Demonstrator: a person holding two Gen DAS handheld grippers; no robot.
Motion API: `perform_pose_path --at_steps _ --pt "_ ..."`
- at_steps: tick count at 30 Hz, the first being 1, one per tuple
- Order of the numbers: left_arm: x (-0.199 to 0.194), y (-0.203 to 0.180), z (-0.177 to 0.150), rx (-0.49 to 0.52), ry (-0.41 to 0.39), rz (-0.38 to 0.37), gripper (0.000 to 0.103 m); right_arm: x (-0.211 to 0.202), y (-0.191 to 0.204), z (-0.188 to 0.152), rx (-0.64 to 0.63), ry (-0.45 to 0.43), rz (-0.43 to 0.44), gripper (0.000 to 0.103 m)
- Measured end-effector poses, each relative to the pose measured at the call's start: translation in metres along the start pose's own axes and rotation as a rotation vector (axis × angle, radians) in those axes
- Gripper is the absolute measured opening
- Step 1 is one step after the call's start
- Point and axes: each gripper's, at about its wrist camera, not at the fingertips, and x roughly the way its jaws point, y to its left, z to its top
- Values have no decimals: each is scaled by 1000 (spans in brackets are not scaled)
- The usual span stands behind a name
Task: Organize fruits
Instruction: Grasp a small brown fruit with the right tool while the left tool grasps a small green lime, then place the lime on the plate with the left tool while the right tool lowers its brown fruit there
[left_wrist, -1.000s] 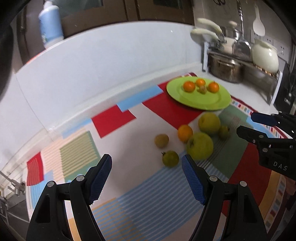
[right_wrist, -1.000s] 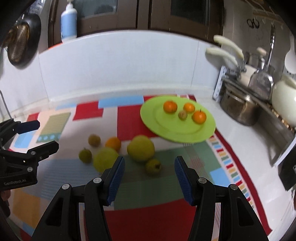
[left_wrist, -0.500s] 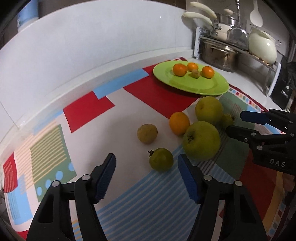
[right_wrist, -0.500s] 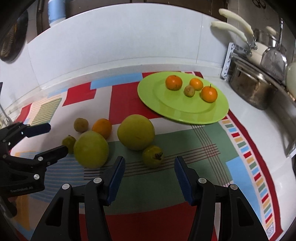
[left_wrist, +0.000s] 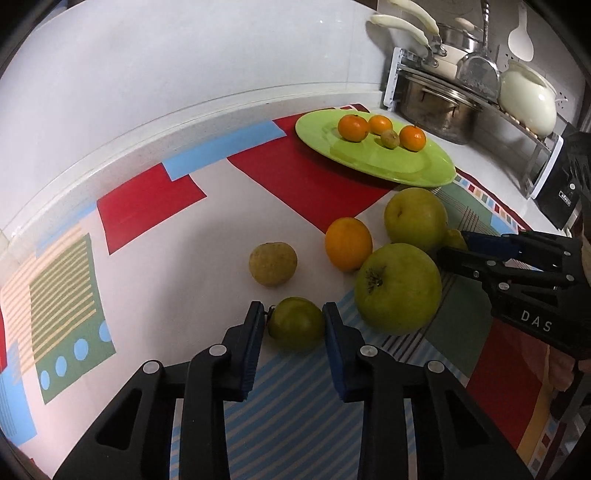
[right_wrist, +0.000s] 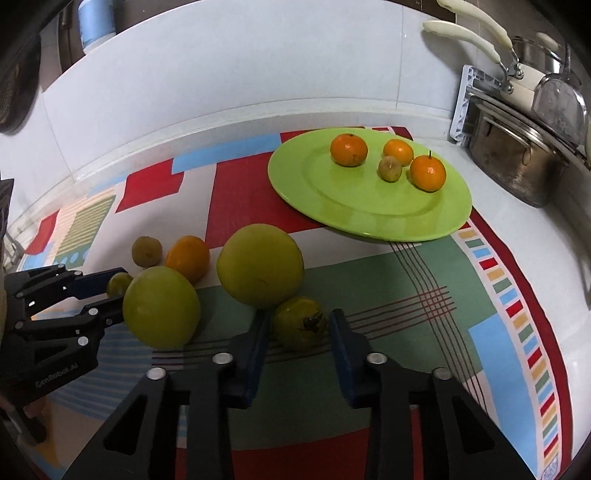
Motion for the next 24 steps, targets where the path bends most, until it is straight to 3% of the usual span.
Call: perform_pose_path --at_steps 15,24 --pt "-39 -12 -4 -22 -49 71 32 -32 5 -3 -40 -72 -15 31" --pt "-76 -33 10 -12 -134 76 32 -73 2 2 -49 -163 -24 31"
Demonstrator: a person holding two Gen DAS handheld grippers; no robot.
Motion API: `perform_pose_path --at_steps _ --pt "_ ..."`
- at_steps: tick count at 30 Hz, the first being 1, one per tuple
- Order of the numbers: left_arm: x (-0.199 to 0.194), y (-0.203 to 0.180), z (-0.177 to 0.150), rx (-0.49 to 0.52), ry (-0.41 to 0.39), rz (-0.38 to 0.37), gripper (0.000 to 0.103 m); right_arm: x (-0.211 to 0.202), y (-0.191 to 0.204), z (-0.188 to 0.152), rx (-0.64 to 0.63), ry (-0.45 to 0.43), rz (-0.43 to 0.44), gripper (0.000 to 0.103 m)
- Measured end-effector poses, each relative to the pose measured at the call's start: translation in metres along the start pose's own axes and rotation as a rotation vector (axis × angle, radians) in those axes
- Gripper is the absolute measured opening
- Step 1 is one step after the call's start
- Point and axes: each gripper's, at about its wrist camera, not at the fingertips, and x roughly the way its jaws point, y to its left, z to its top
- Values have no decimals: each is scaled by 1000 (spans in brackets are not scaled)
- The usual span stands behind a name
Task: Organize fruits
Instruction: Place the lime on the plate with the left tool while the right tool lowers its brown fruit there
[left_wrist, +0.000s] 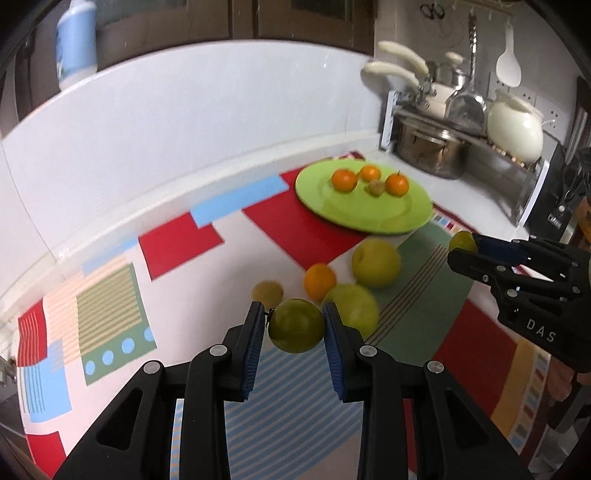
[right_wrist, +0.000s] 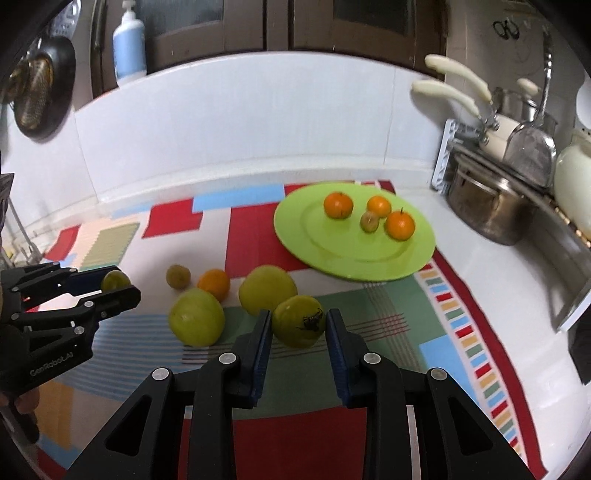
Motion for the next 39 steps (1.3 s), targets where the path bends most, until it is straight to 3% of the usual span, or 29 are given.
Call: perform_pose_path --at_steps 10,19,28,31,39 --pt "-18 -29 32 19 -73 -50 32 -32 -15 18 16 -89 9 31" --pt "-3 -49 63 37 -79 -80 32 -34 -32 33 28 -125 10 31" --pt "30 -58 96 59 -68 -80 31 -15 -56 53 47 -137 -6 31" --pt "43 -61 105 78 -57 -79 22 -4 -63 59 56 -134 -6 31" --pt "92 -59 121 70 4 -109 18 40 -79 67 70 -93 3 31"
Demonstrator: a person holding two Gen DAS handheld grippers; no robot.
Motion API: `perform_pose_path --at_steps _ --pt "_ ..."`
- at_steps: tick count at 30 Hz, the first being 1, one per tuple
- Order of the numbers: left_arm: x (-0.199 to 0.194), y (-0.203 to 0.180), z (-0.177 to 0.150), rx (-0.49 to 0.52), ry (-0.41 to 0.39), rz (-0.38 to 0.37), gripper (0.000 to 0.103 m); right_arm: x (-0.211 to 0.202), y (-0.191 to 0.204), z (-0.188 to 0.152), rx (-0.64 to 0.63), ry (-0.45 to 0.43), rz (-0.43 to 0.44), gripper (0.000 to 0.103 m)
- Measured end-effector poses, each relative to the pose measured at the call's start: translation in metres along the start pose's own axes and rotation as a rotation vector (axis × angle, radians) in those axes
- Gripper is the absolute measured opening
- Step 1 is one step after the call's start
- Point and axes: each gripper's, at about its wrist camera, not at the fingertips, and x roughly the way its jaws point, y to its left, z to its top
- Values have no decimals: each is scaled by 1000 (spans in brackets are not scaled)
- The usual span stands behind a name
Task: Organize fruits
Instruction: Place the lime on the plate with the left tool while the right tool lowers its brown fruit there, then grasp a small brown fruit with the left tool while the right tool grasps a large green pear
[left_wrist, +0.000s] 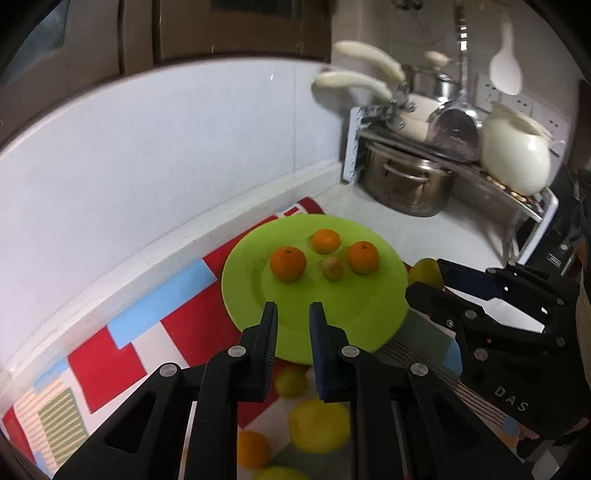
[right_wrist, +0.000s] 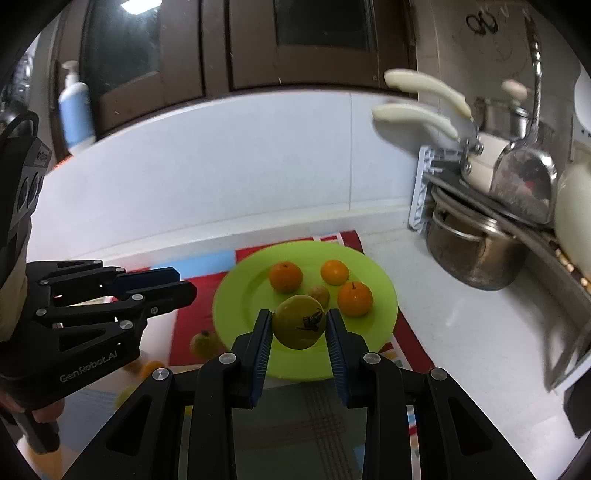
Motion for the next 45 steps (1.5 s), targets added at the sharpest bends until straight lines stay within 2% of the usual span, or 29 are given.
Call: perform_pose_path --at_steps 9,11,12,13,15,16,18,22,24,29,31,34,45 --pt "37 14 7 -20 63 -13 19 53 -8 0 15 79 22 31" --pt "40 17 6 -31 72 -11 29 61 -9 0 23 91 31 31" --pt "40 18 6 -37 72 -12 33 64 -9 0 28 100 35 37" --pt "41 20 6 -42 72 -10 34 66 -10 0 32 107 34 47" --pt "40 21 5 -43 76 4 38 65 -10 -1 38 101 11 49" --pt "38 21 4 -44 75 8 45 64 -10 -1 35 97 12 49" --pt "34 23 4 -48 74 4 51 60 -8 -1 28 91 -2 49" --pt "14 24 4 -49 52 8 60 45 -5 2 34 72 -6 50" --pt "0 24 3 -43 34 23 64 33 -2 5 36 54 -8 57" --pt "-30 28 1 -49 -2 41 68 10 9 10 20 14 -10 60" --pt "-41 30 0 -57 -13 49 70 1 15 11 17 5 -8 65" --pt "-60 35 -5 -71 -36 68 74 -12 25 11 5 -18 -10 66" --pt "-114 50 -32 -88 -90 110 76 -52 63 3 -23 -65 10 69"
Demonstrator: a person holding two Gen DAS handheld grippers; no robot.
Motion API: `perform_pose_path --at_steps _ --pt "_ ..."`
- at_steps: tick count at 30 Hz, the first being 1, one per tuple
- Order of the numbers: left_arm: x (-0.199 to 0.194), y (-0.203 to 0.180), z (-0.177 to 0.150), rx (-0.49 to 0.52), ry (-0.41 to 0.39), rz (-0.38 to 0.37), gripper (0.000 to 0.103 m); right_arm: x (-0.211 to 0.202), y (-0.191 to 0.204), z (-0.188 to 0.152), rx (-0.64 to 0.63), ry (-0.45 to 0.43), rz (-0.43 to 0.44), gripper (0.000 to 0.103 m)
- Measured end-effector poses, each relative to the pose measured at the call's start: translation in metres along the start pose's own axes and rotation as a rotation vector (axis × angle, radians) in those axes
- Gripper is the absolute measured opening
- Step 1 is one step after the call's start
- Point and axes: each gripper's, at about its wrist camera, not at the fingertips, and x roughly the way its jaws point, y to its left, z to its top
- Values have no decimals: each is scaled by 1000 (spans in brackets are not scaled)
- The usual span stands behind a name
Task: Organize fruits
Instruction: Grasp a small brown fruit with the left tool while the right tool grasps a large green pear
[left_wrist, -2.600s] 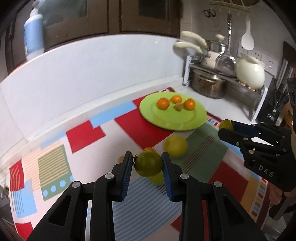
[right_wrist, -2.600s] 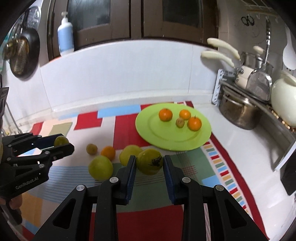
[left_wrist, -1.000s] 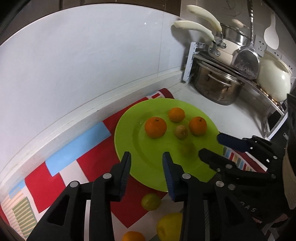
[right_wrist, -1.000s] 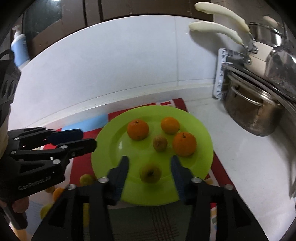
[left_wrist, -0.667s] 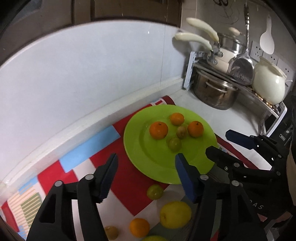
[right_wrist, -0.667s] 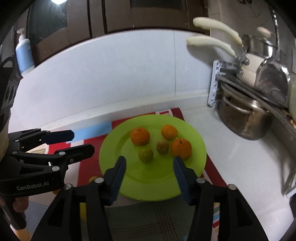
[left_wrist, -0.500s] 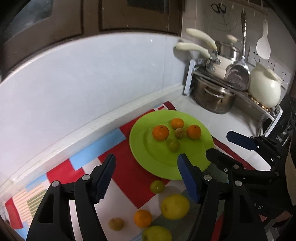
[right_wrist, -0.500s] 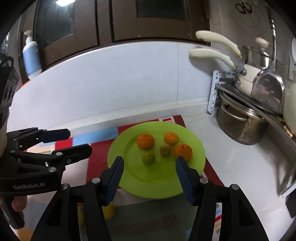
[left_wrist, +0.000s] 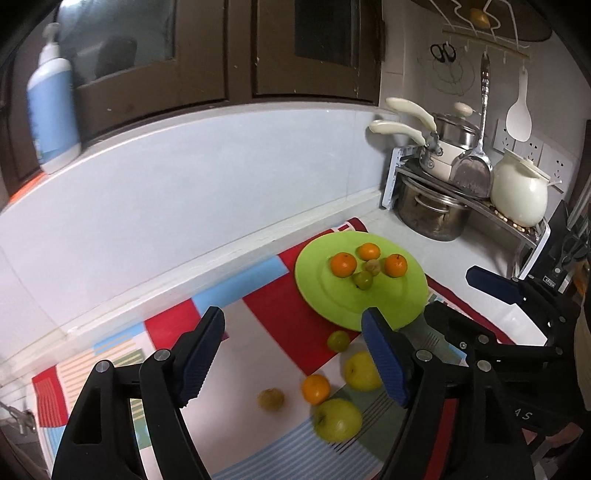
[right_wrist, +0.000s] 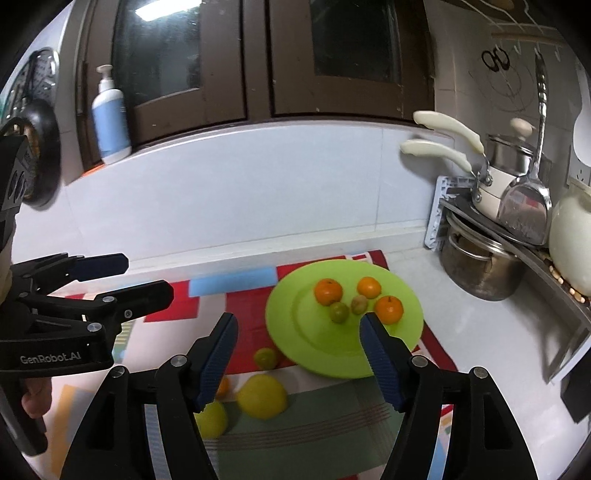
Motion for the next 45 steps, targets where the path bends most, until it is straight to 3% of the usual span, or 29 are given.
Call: perform_pose_path --at_steps 9,16,34,45 --pt "-21 19 -23 46 -8 8 76 -17 32 -12 10 -4 7 69" --pt "-15 33 -45 119 26 -13 76 -19 57 -31 28 28 -3 69" --pt "47 53 -87 313 133 -129 76 34 89 -76 61 252 -27 69" --pt "93 44 -91 387 178 -214 72 60 92 -85 61 319 -37 69"
